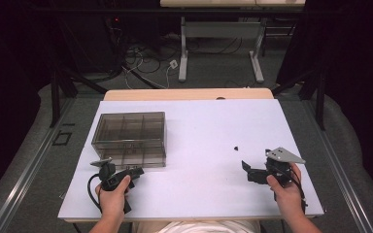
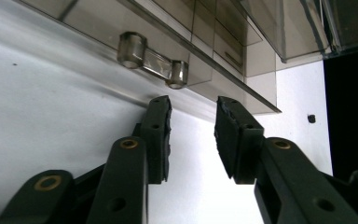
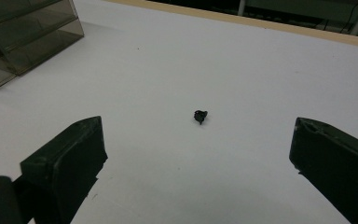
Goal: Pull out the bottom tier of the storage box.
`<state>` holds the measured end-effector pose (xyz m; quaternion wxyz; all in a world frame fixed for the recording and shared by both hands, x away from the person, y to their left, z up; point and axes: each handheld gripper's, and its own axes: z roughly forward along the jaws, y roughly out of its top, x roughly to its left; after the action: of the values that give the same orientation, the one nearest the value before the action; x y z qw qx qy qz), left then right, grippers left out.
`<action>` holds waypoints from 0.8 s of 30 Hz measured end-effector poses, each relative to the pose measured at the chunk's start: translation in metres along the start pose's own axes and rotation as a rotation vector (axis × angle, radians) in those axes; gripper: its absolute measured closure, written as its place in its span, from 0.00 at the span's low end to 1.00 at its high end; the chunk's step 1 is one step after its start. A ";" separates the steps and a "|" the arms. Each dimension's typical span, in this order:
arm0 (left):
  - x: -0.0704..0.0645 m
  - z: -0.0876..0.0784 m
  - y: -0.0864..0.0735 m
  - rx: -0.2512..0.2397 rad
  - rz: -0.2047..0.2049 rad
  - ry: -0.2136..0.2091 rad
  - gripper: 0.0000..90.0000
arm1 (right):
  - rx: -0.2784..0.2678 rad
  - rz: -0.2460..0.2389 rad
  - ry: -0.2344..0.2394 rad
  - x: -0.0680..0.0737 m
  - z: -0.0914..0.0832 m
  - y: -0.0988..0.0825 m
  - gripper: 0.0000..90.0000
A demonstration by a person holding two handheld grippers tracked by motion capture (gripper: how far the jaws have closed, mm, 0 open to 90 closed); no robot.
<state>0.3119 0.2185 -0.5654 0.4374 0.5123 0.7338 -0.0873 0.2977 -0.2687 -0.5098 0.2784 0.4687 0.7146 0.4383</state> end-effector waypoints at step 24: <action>-0.012 -0.001 -0.007 0.037 0.096 0.009 0.56 | -0.011 0.004 -0.004 0.000 0.000 0.000 0.04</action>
<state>0.3068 0.2078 -0.5589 0.4283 0.5555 0.7084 -0.0776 0.2982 -0.2688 -0.5101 0.2817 0.4697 0.7105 0.4419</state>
